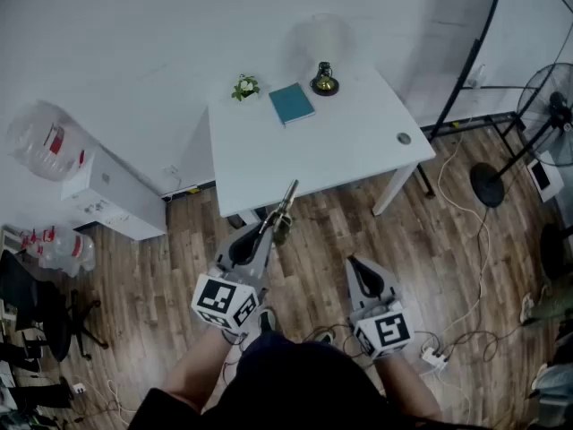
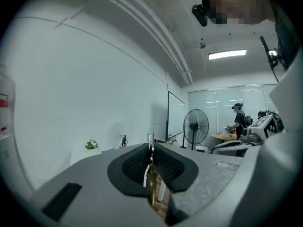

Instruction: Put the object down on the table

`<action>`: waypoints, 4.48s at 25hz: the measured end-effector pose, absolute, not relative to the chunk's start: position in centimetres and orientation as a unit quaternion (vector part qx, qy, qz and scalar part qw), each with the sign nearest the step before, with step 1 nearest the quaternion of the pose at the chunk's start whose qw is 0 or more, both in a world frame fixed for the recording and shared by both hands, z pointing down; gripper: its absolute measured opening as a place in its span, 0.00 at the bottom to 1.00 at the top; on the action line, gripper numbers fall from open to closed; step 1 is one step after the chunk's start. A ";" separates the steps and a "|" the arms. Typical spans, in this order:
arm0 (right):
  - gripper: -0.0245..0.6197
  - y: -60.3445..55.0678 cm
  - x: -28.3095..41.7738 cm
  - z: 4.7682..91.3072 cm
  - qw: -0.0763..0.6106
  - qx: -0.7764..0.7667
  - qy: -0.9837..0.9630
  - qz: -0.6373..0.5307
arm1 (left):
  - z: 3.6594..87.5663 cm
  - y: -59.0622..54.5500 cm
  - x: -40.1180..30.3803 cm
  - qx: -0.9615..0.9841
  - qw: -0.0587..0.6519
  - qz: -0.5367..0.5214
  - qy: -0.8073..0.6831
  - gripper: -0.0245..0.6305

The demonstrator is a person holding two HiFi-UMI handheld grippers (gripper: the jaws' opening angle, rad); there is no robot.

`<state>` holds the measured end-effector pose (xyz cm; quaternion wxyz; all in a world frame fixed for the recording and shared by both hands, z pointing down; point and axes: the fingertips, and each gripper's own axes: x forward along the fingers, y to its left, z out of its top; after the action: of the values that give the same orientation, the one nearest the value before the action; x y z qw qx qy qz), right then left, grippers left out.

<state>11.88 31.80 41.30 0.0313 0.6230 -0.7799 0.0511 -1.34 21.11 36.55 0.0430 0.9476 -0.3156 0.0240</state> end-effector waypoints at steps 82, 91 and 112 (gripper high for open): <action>0.05 -11.8 14.6 43.3 0.076 0.579 -0.806 0.094 | 45.2 -21.4 -5.4 0.908 0.026 0.128 -0.397 0.08; 0.05 -17.8 13.2 44.8 0.101 0.594 -0.791 0.106 | 49.8 -28.6 -6.2 0.910 0.029 0.154 -0.384 0.08; 0.05 -24.8 17.1 51.4 0.124 0.554 -0.805 0.173 | 62.7 -35.0 -0.7 0.869 -0.083 0.320 -0.369 0.08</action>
<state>17.06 -24.78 51.41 0.1245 0.5544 -0.8045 0.1731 -0.72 -34.98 62.75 -0.0834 0.8686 -0.3688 0.3203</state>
